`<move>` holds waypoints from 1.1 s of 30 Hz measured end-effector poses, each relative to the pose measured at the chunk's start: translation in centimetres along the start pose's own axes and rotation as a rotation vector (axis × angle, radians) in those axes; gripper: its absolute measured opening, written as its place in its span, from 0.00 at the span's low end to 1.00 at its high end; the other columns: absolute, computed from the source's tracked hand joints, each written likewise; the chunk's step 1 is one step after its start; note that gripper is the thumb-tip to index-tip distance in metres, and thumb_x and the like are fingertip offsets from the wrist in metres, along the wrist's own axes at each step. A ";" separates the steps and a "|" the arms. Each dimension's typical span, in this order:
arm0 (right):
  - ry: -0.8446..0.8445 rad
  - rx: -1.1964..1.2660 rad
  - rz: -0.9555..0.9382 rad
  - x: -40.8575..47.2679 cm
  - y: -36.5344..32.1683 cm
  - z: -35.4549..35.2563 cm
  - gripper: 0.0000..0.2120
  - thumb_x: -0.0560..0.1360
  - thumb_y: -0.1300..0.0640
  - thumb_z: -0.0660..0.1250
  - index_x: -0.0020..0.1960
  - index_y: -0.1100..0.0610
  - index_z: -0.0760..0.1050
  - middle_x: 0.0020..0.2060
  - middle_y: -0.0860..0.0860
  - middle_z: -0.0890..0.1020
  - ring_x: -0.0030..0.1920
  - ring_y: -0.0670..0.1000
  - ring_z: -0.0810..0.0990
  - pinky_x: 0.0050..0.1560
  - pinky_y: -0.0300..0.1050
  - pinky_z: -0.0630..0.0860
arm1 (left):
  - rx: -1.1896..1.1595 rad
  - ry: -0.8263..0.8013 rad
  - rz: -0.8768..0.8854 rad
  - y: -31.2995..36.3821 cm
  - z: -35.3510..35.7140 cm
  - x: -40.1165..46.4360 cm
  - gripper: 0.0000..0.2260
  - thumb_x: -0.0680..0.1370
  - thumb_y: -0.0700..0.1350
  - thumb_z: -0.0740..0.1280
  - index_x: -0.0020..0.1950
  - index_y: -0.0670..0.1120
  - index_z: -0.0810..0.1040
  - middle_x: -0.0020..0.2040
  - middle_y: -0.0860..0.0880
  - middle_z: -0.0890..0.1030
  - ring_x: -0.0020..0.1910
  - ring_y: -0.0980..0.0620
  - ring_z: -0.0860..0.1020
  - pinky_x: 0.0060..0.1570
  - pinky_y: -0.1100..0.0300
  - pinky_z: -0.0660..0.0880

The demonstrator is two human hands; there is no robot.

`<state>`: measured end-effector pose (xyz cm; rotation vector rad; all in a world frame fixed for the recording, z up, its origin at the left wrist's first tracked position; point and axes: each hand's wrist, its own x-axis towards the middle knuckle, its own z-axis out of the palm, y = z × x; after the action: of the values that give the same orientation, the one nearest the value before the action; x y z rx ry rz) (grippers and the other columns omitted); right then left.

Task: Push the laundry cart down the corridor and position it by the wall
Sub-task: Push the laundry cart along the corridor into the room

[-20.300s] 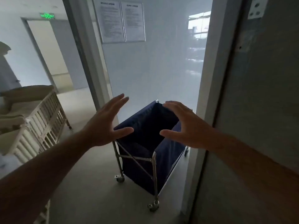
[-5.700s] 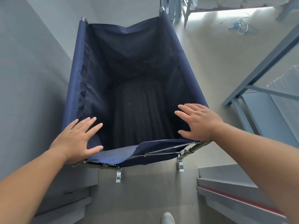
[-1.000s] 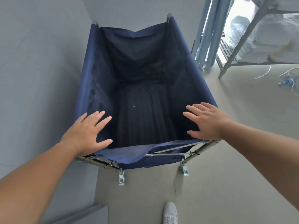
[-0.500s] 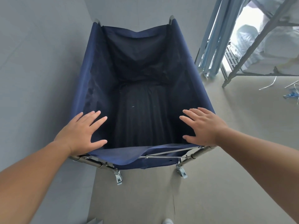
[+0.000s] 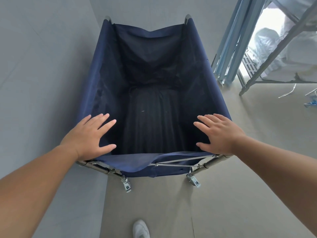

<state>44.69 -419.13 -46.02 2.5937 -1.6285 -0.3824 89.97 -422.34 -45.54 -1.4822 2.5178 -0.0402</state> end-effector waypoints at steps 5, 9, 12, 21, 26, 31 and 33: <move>-0.022 0.006 0.029 3.1 -0.3 -0.7 0.37 0.72 0.31 0.55 0.72 0.52 0.68 0.70 0.54 0.71 0.69 0.57 0.68 0.71 0.54 0.60 | -0.016 -0.004 0.018 -3.0 0.0 2.4 0.39 0.73 0.72 0.50 0.79 0.54 0.54 0.79 0.48 0.57 0.77 0.49 0.54 0.76 0.49 0.48; -0.034 0.007 0.043 5.5 -0.3 -1.3 0.36 0.72 0.31 0.56 0.71 0.53 0.69 0.69 0.54 0.72 0.68 0.57 0.69 0.70 0.54 0.61 | -0.037 0.004 0.026 -5.1 -0.1 4.0 0.38 0.73 0.72 0.50 0.79 0.54 0.54 0.79 0.48 0.57 0.77 0.49 0.54 0.76 0.50 0.47; -0.048 0.010 0.050 6.9 -0.3 -1.7 0.36 0.71 0.31 0.57 0.71 0.53 0.69 0.69 0.54 0.72 0.68 0.57 0.70 0.70 0.55 0.62 | -0.041 0.004 0.038 -6.5 -0.1 5.0 0.38 0.73 0.72 0.49 0.79 0.54 0.53 0.79 0.49 0.56 0.77 0.50 0.52 0.76 0.50 0.46; -0.048 -0.020 0.065 11.0 -0.2 -2.7 0.36 0.71 0.31 0.58 0.70 0.53 0.70 0.68 0.54 0.73 0.67 0.57 0.70 0.70 0.54 0.62 | -0.042 0.037 0.061 -10.1 0.1 8.1 0.38 0.73 0.72 0.49 0.79 0.55 0.51 0.80 0.49 0.55 0.78 0.51 0.51 0.76 0.51 0.44; -0.067 -0.023 0.070 12.1 -0.1 -3.0 0.36 0.71 0.32 0.59 0.70 0.53 0.70 0.68 0.54 0.73 0.67 0.57 0.71 0.69 0.54 0.63 | -0.038 0.042 0.057 -10.8 0.1 8.8 0.39 0.73 0.73 0.48 0.79 0.55 0.51 0.80 0.49 0.54 0.78 0.51 0.49 0.76 0.51 0.44; -0.099 0.009 0.082 12.5 0.1 -3.3 0.36 0.71 0.31 0.57 0.70 0.54 0.70 0.68 0.55 0.74 0.66 0.57 0.72 0.69 0.55 0.64 | -0.030 0.020 0.092 -11.1 0.0 9.1 0.38 0.73 0.73 0.49 0.79 0.55 0.51 0.80 0.49 0.52 0.78 0.51 0.48 0.76 0.50 0.43; -0.107 0.024 0.081 12.5 0.2 -3.2 0.36 0.72 0.31 0.56 0.71 0.53 0.70 0.68 0.55 0.74 0.66 0.56 0.72 0.69 0.54 0.64 | -0.044 0.014 0.097 -10.9 -0.1 9.1 0.38 0.74 0.72 0.49 0.79 0.55 0.51 0.80 0.49 0.52 0.78 0.51 0.48 0.76 0.50 0.44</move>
<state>50.41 -430.70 -45.11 2.5554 -1.7752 -0.5079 95.11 -435.58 -45.59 -1.3785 2.6144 0.0202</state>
